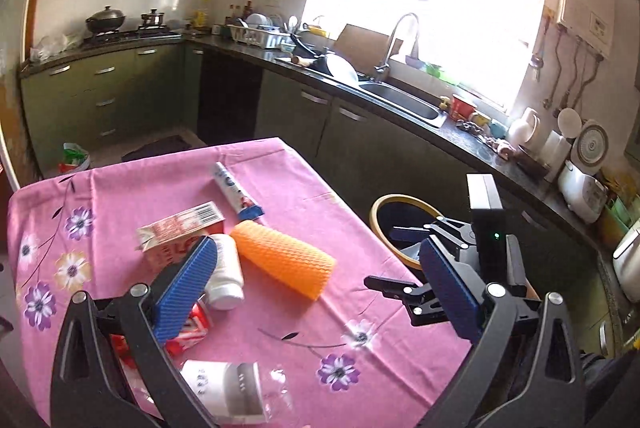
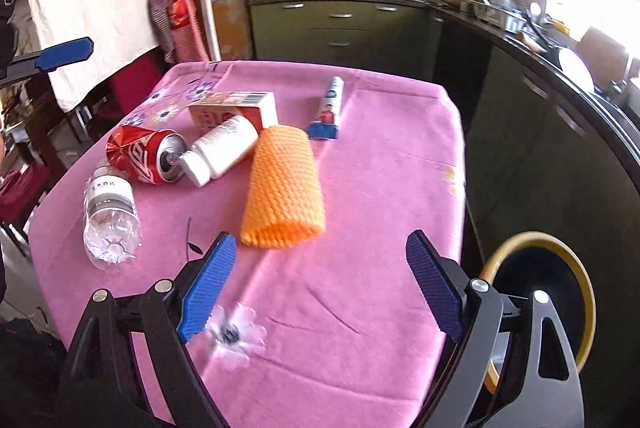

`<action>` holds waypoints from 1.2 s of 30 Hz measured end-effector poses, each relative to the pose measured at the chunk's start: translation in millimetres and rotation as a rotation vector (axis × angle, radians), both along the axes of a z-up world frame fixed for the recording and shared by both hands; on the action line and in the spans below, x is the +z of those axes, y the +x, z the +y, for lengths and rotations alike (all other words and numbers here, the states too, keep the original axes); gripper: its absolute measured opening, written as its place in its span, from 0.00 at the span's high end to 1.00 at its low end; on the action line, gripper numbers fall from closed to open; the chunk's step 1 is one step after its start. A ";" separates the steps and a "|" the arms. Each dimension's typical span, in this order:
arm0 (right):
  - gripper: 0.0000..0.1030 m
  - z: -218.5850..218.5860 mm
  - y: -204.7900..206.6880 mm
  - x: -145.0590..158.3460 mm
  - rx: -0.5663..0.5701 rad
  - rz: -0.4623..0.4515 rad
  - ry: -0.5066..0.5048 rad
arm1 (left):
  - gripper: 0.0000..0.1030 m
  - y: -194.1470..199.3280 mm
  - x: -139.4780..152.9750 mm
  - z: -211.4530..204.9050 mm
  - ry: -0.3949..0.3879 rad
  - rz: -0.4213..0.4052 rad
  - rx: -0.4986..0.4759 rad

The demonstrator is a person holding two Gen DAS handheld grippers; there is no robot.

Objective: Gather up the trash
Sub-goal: 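Grasp the orange foam net sleeve with the right gripper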

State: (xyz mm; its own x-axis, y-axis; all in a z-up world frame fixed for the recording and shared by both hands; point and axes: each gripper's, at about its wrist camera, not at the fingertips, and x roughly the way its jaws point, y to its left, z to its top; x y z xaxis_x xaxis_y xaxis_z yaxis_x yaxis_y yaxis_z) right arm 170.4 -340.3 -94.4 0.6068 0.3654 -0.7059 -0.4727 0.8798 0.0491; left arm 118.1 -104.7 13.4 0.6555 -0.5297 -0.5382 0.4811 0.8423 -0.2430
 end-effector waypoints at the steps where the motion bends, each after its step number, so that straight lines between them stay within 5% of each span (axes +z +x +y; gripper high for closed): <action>1: 0.17 10.2 6.9 -2.4 0.016 0.007 -0.012 | 0.06 -3.1 -1.2 11.0 -0.004 0.005 0.022; 13: 0.19 71.2 63.2 -44.1 0.070 0.114 -0.120 | 0.06 -22.3 -10.9 62.6 -0.047 -0.002 0.118; 27: 0.57 70.5 64.4 -45.6 0.054 0.133 -0.091 | 0.06 -21.3 -17.8 59.4 -0.047 0.018 0.107; 32: 0.80 65.0 59.4 -37.3 0.042 0.117 -0.055 | 0.06 -22.2 -20.2 58.3 -0.040 0.023 0.104; 36: 0.87 60.8 52.8 -30.7 0.035 0.105 -0.036 | 0.06 -23.8 -20.2 58.9 -0.035 0.021 0.106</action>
State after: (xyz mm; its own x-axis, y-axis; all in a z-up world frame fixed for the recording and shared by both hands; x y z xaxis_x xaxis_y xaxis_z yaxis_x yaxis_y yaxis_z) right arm 223.2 -279.6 -125.1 0.5158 0.3585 -0.7781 -0.4975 0.8648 0.0687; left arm 94.3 -45.9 -6.7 0.6977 -0.4767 -0.5347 0.3839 0.8790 -0.2828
